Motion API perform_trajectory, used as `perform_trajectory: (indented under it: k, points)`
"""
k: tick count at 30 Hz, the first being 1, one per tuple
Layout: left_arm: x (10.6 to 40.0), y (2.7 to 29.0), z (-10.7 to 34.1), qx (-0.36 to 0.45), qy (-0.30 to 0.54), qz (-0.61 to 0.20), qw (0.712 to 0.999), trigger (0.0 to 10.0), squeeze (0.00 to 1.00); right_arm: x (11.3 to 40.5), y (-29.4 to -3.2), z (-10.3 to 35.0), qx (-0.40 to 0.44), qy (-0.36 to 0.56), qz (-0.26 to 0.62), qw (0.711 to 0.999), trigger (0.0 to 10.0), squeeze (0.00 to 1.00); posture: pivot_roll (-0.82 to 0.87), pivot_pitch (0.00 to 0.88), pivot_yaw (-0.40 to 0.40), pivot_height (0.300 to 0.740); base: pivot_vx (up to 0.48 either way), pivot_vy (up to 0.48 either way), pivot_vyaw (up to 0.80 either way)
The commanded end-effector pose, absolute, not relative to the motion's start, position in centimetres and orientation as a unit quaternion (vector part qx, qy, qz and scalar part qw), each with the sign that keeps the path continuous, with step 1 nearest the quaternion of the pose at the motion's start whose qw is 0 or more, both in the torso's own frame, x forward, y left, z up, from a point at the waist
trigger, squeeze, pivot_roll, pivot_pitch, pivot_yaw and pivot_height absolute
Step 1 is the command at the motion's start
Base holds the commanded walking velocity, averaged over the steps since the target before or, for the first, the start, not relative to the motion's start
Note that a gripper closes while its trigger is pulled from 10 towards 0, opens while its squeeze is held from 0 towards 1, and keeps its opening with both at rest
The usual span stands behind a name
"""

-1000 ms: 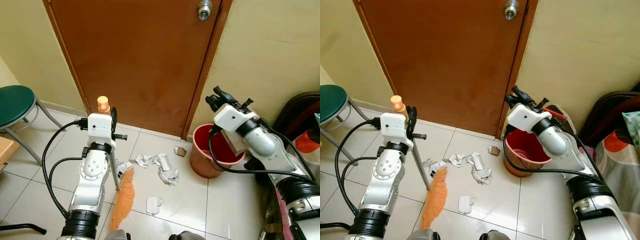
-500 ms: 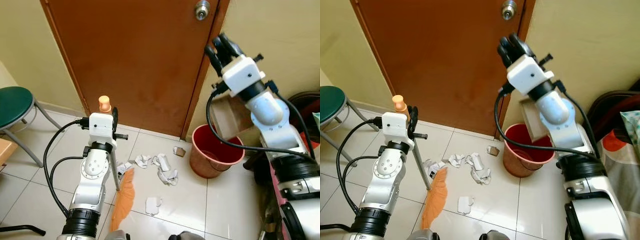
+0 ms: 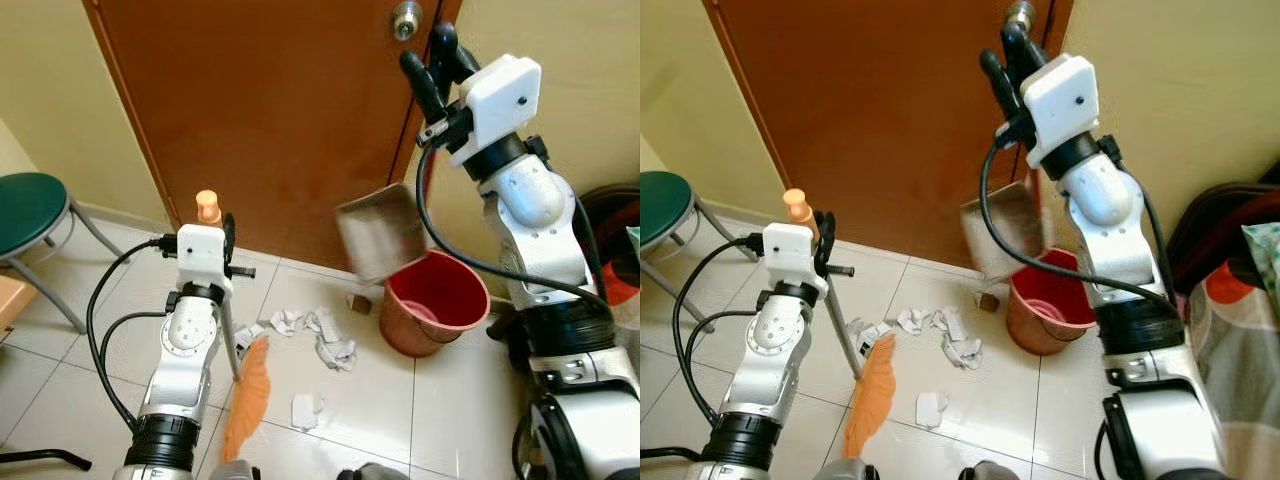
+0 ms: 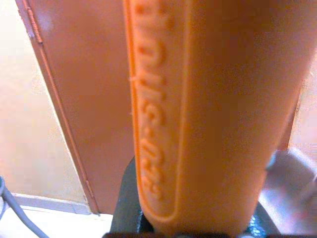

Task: Sweep floor

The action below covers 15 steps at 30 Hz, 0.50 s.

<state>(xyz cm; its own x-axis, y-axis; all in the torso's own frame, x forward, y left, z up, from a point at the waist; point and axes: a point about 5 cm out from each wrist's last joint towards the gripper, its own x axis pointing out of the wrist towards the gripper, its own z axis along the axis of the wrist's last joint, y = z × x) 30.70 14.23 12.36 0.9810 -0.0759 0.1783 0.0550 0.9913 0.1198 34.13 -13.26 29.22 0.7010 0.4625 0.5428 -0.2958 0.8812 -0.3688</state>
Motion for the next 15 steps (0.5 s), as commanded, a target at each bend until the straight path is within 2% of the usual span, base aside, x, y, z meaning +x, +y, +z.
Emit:
perform_trajectory:
  k: [1,2,3,15]
  points:
    - [30.9,13.9,13.0,0.048,-0.110,-0.037,0.992,10.0,0.00,33.9,-13.8,30.6,-0.093,-0.341,0.190,0.916,10.0,0.00,-0.05,0.000,-0.044,0.740,0.000,0.000,0.00]
    - [30.8,13.8,12.9,0.049,-0.109,-0.037,0.992,10.0,0.00,34.3,-14.0,29.1,-0.056,-0.308,0.180,0.932,10.0,0.00,-0.04,0.000,-0.049,0.740,0.000,0.000,0.00]
    - [30.7,13.8,12.8,0.050,-0.109,-0.038,0.992,10.0,0.00,34.4,-14.1,28.5,-0.047,-0.298,0.176,0.937,10.0,0.00,-0.04,0.000,-0.049,0.740,0.000,0.000,0.00]
    - [29.6,15.0,12.2,0.059,-0.099,-0.033,0.993,10.0,0.00,33.3,-16.6,20.0,-0.049,-0.172,0.115,0.977,10.0,0.00,-0.02,0.000,-0.049,0.740,0.000,0.000,0.00]
